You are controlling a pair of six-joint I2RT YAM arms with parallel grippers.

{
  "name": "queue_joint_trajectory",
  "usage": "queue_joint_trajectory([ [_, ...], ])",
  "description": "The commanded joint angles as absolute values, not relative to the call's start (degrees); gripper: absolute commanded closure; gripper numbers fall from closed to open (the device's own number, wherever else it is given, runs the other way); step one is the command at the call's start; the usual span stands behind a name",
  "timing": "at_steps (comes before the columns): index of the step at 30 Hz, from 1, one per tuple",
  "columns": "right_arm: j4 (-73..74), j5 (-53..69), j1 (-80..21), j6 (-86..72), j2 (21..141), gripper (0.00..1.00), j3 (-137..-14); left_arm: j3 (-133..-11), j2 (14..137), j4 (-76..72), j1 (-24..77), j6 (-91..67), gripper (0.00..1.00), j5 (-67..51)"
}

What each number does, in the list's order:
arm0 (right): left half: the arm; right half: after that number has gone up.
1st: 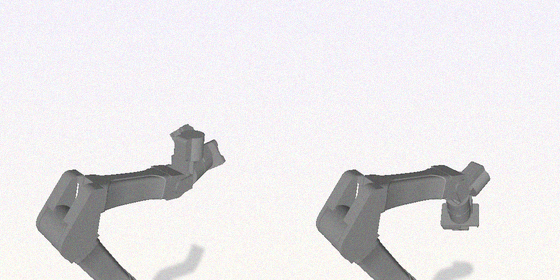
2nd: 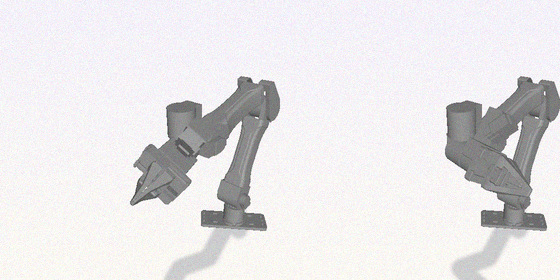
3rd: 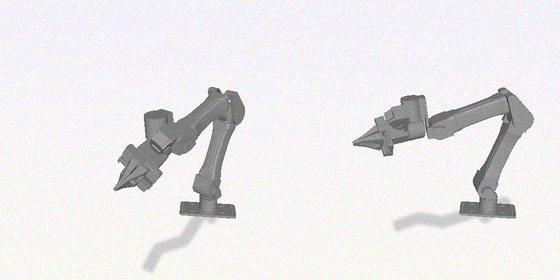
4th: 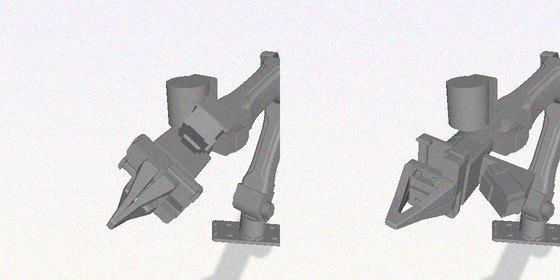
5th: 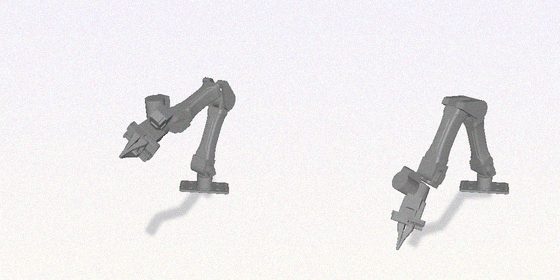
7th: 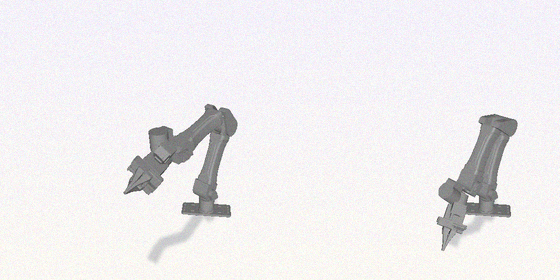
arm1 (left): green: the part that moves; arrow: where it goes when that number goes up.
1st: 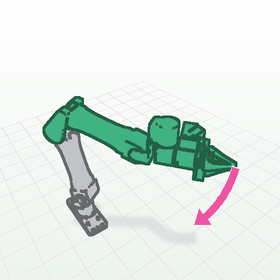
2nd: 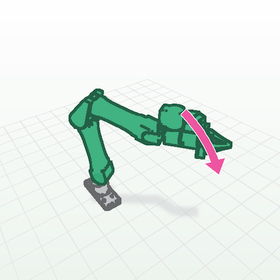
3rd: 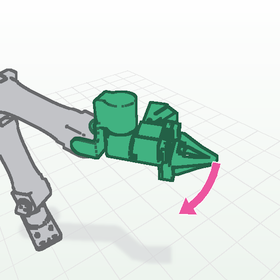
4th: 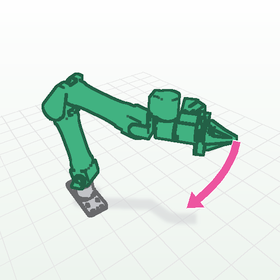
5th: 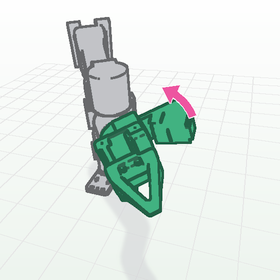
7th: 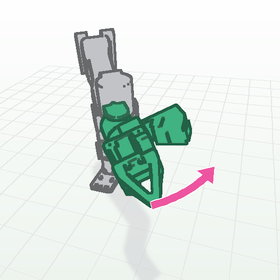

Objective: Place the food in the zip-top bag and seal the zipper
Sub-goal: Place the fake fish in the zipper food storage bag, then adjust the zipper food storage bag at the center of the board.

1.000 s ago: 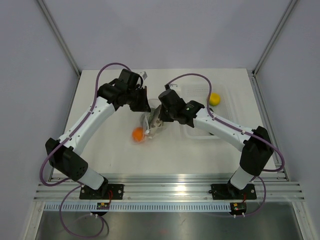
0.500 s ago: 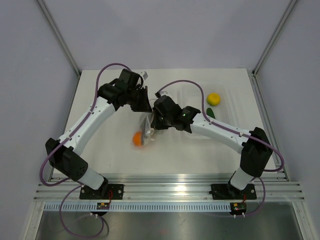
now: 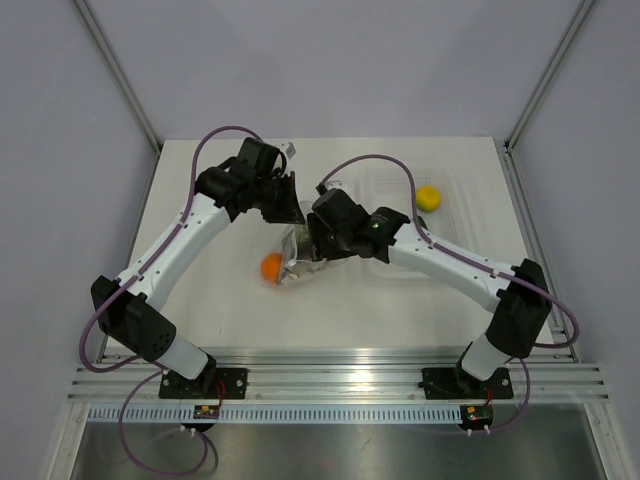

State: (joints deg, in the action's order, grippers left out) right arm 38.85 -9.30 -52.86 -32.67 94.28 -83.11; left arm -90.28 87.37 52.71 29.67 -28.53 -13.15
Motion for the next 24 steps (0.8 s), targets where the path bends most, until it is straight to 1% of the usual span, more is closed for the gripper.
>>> queue_joint_trajectory([
  [1, 42.1, -14.5, -53.4, -30.3, 86.3, 0.42, -87.0, -91.0, 84.6, 49.5, 29.4, -28.7, 1.00, -14.4],
  [4, 43.8, -16.4, -53.4, -30.4, 83.8, 0.42, -87.3, -90.9, 84.7, 49.3, 29.4, -28.7, 1.00, -14.4],
  [7, 46.0, -20.2, -52.5, -31.9, 83.4, 0.39, -86.4, -90.9, 84.7, 49.1, 29.4, -28.7, 1.00, -14.5],
  [9, 48.1, -21.3, -51.3, -34.4, 83.6, 0.31, -85.1, -90.9, 84.8, 49.1, 29.4, -28.7, 1.00, -14.7],
  [12, 48.6, -20.5, -48.8, -36.8, 83.8, 0.29, -81.7, -91.0, 84.7, 49.3, 29.4, -28.7, 1.00, -14.6],
  [15, 46.7, -16.6, -46.7, -37.4, 84.2, 0.31, -78.1, -91.0, 84.6, 49.4, 29.4, -28.7, 1.00, -14.4],
  [19, 42.1, -11.4, -44.5, -37.0, 85.7, 0.47, -74.5, -91.1, 84.6, 49.5, 29.4, -28.8, 1.00, -14.4],
  [20, 41.6, -11.3, -44.3, -37.3, 86.0, 0.66, -74.6, -91.1, 84.6, 49.4, 29.4, -28.7, 1.00, -14.4],
  [23, 38.6, -10.5, -44.3, -36.8, 85.0, 0.93, -74.9, -91.1, 84.7, 49.7, 29.4, -28.6, 1.00, -14.1],
  [24, 37.7, -10.0, -44.4, -36.2, 84.5, 0.98, -75.3, -91.4, 84.7, 49.9, 29.4, -28.4, 1.00, -14.0],
])
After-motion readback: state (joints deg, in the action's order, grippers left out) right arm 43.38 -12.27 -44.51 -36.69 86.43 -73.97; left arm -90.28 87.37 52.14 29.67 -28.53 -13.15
